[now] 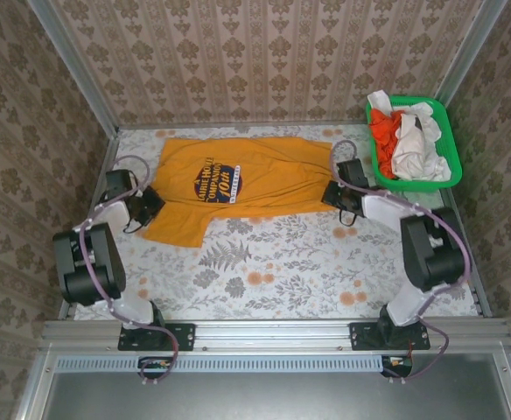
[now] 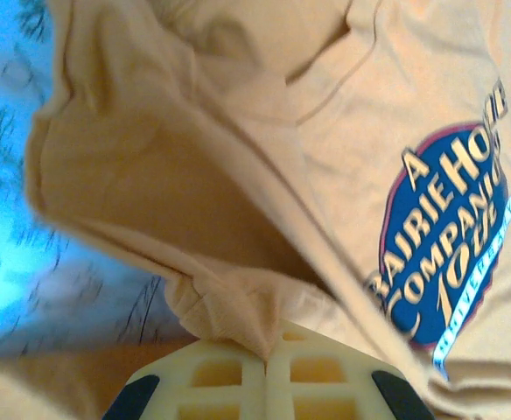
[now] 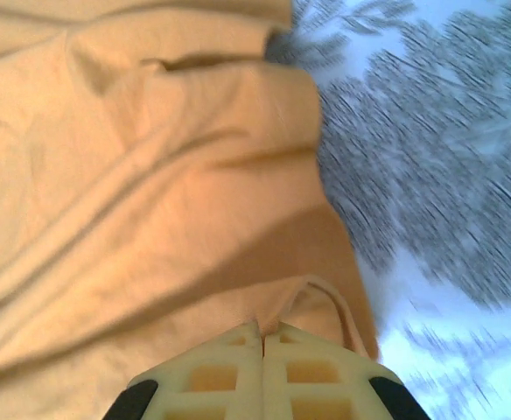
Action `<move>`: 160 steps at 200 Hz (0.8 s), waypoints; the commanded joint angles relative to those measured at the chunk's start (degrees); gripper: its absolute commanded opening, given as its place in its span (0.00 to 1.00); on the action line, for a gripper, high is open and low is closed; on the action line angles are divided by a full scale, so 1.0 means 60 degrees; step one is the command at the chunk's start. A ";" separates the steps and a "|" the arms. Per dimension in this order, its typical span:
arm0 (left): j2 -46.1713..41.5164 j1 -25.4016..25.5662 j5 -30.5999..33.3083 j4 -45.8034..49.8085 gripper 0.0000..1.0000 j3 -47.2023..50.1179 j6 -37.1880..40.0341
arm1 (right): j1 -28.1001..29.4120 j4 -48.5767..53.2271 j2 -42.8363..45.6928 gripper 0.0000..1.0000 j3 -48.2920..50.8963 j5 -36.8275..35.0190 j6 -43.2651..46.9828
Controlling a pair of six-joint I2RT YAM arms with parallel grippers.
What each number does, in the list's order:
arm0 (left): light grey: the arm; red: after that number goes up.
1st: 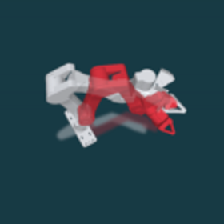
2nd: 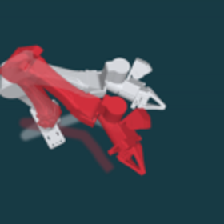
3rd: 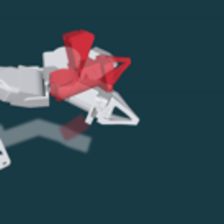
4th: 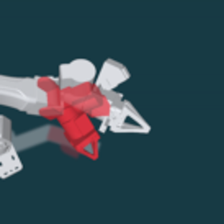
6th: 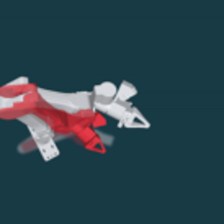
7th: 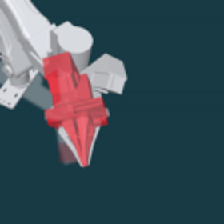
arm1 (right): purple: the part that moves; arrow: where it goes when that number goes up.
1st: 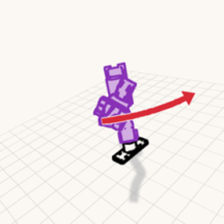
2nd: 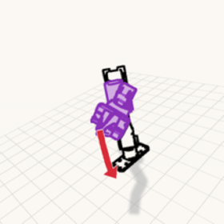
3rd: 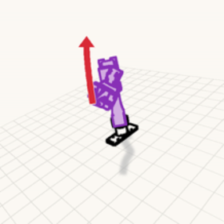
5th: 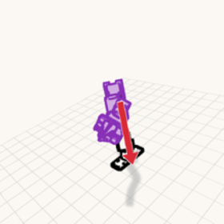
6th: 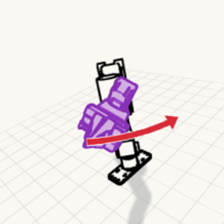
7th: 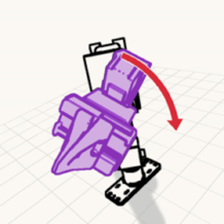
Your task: Fold and stack the t-shirts
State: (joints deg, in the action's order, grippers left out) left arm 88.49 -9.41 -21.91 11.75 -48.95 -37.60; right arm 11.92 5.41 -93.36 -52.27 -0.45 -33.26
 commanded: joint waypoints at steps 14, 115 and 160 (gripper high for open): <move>-0.1349 -0.0013 0.0193 0.1216 0.00 0.1000 0.0561 | 0.0024 0.0298 0.2143 0.00 0.1844 -0.0274 -0.0185; -0.3674 -0.1051 0.0490 0.3257 0.00 0.1269 0.1450 | -0.0530 0.1202 0.4523 0.00 0.2651 -0.0758 -0.0144; -0.4468 -0.1150 0.0310 0.3981 0.00 0.1642 0.1443 | -0.0604 0.2056 0.5781 0.00 0.3218 -0.0318 -0.0051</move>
State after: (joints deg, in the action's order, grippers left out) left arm 64.05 -15.49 -19.75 31.70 -40.12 -30.17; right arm 8.88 12.49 -62.04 -35.51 -2.17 -33.58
